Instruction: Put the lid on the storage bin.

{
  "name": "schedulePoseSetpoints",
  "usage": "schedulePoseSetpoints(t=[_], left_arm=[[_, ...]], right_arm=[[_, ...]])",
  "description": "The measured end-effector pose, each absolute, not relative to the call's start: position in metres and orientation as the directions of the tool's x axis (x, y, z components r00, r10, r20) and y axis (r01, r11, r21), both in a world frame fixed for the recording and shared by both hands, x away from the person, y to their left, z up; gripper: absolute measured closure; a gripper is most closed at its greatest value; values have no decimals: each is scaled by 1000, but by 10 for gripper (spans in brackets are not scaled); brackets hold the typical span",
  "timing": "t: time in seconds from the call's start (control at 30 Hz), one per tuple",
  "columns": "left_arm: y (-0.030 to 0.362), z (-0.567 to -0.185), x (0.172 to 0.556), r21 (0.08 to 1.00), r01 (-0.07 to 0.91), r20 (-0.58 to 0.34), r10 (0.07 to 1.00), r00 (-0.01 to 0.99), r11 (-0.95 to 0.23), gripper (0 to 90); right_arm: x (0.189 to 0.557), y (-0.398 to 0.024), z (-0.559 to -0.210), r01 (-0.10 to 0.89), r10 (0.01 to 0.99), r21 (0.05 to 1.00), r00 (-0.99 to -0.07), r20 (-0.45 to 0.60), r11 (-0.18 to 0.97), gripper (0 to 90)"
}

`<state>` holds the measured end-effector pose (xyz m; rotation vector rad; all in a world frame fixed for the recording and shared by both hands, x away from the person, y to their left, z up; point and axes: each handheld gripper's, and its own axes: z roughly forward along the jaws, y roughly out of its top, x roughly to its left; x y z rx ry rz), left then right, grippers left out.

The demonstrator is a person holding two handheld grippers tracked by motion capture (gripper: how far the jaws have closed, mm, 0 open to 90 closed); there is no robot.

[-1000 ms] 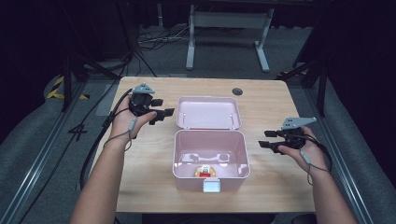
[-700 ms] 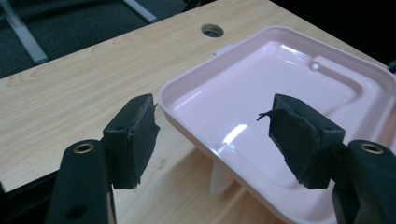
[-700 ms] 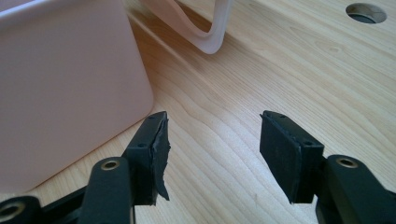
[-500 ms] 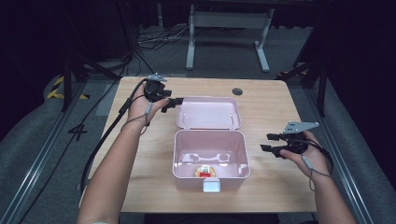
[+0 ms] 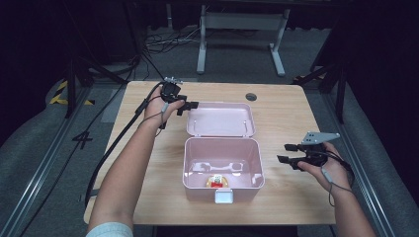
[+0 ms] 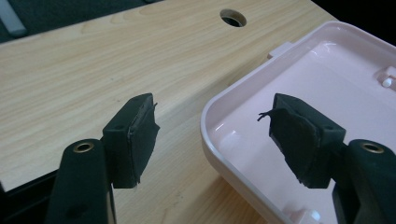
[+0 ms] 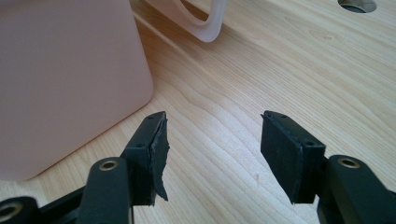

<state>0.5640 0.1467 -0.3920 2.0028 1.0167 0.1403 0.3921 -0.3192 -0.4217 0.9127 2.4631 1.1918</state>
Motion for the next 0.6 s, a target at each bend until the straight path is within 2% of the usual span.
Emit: schedulePoseSetpoints(t=[0.4, 0.6], left_arm=[[142, -408, 570, 690, 655, -333, 668, 666, -309, 374], [135, -411, 567, 682, 654, -359, 630, 689, -327, 448]], right_arm=[[389, -320, -422, 419, 634, 779, -772, 35, 467, 430], [388, -320, -422, 414, 635, 778, -772, 25, 473, 432]])
